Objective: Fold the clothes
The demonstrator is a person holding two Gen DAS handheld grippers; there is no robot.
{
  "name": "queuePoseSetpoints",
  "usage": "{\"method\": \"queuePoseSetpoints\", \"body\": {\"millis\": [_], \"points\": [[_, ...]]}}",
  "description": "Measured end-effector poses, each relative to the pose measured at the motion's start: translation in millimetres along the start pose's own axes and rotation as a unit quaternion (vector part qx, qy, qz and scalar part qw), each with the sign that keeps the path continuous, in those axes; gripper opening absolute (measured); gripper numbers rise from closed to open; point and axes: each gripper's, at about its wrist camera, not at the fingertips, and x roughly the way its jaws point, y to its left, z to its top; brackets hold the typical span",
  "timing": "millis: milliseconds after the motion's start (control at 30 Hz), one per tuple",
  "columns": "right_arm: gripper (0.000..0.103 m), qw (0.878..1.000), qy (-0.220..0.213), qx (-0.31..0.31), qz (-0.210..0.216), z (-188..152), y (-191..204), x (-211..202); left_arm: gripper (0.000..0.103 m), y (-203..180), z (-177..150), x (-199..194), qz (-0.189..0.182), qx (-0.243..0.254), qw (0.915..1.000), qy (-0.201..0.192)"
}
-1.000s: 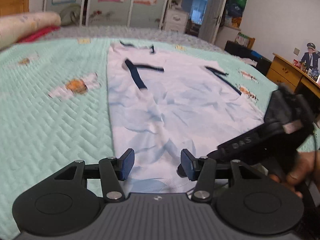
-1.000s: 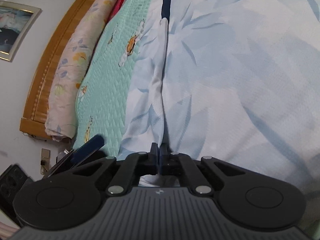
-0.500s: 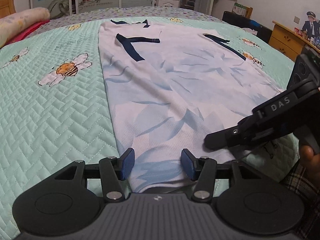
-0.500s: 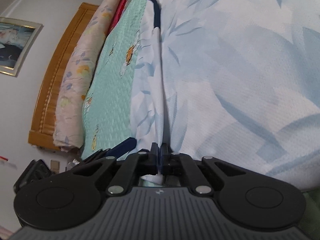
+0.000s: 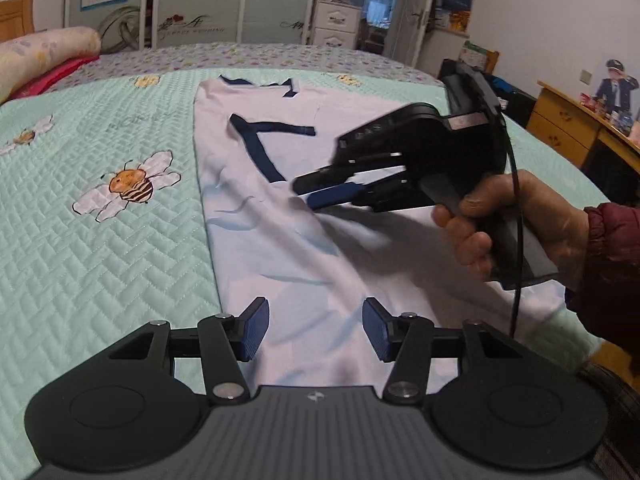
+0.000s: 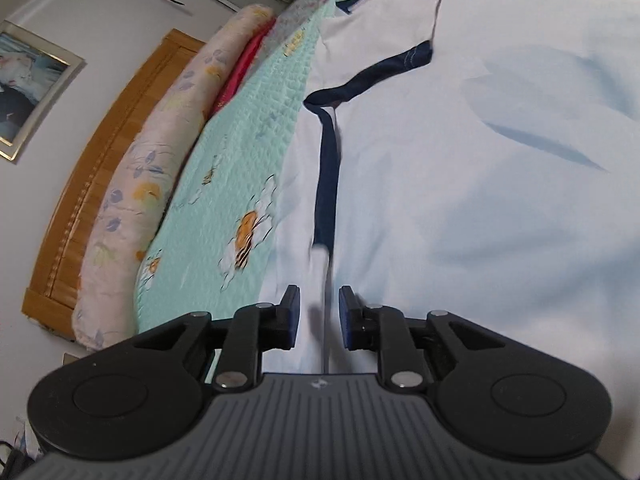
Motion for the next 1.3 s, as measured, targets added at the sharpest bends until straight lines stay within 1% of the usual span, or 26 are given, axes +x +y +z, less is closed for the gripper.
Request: {"method": "queuePoseSetpoints", "body": {"millis": [33,67,100,167,233,267,300,333,433,500,533,567,633,700,767,833,900,1000,1067,1133,1300], "points": [[0.018,1.000,0.008,-0.004,0.000,1,0,7,0.055,3,0,6,-0.001,-0.007,1.0000,0.003],[0.005,1.000,0.015,-0.007,0.000,3,0,13,0.055,6,0,12,-0.002,-0.013,0.9999,0.006],[0.000,1.000,0.016,-0.014,-0.004,3,1,14,0.055,7,0,15,-0.003,-0.016,0.9998,0.011],[0.000,1.000,0.004,-0.026,-0.013,2,3,8,0.055,7,-3,20,0.001,-0.008,0.9998,0.019],[0.000,1.000,-0.017,-0.017,-0.005,1,-1,-4,0.055,4,-7,24,0.008,0.009,0.9995,0.028],[0.000,1.000,-0.021,-0.012,-0.008,0,-5,-7,0.055,3,-8,24,0.010,0.014,0.9994,0.029],[0.000,1.000,-0.021,-0.013,-0.019,-2,-10,-7,0.055,2,-9,24,0.012,0.018,0.9994,0.029],[0.000,1.000,-0.022,-0.011,-0.018,-5,-15,-6,0.055,0,-11,24,0.014,0.022,0.9992,0.029],[0.000,0.999,-0.022,0.042,0.026,-6,-31,-5,0.055,3,-11,22,0.013,0.015,0.9993,0.033],[0.002,0.997,-0.024,0.059,0.039,-4,-36,-8,0.055,3,-11,20,0.013,0.012,0.9992,0.036],[0.006,0.997,-0.027,0.057,0.039,-2,-34,-11,0.055,3,-10,18,0.014,0.011,0.9992,0.037],[0.017,0.997,-0.032,0.053,0.038,2,-33,-15,0.055,3,-9,17,0.015,0.010,0.9991,0.038],[0.026,0.997,-0.050,0.049,0.037,13,-31,-22,0.055,2,-3,8,0.002,0.003,0.9998,0.022],[0.026,0.995,-0.075,0.053,0.026,32,-33,-28,0.055,1,4,-1,-0.012,-0.004,0.9999,0.005],[0.027,0.993,-0.097,0.068,0.016,58,-40,-29,0.055,0,16,-8,-0.037,-0.011,0.9990,-0.021],[0.029,0.989,-0.121,0.090,0.010,84,-51,-26,0.055,0,26,-4,-0.043,-0.011,0.9984,-0.035],[0.030,0.984,-0.143,0.105,0.002,111,-61,-20,0.056,1,34,5,-0.048,-0.017,0.9976,-0.046],[0.031,0.983,-0.139,0.120,-0.009,142,-73,-2,0.056,12,35,29,-0.059,-0.058,0.9958,-0.039],[0.031,0.983,-0.134,0.122,-0.026,150,-77,10,0.056,15,31,38,-0.067,-0.076,0.9943,-0.033],[0.029,0.984,-0.129,0.118,-0.038,156,-79,19,0.056,16,27,43,-0.072,-0.076,0.9941,-0.028],[0.029,0.987,-0.125,0.096,-0.037,158,-79,31,0.056,21,20,52,-0.077,-0.084,0.9934,-0.016]]}}
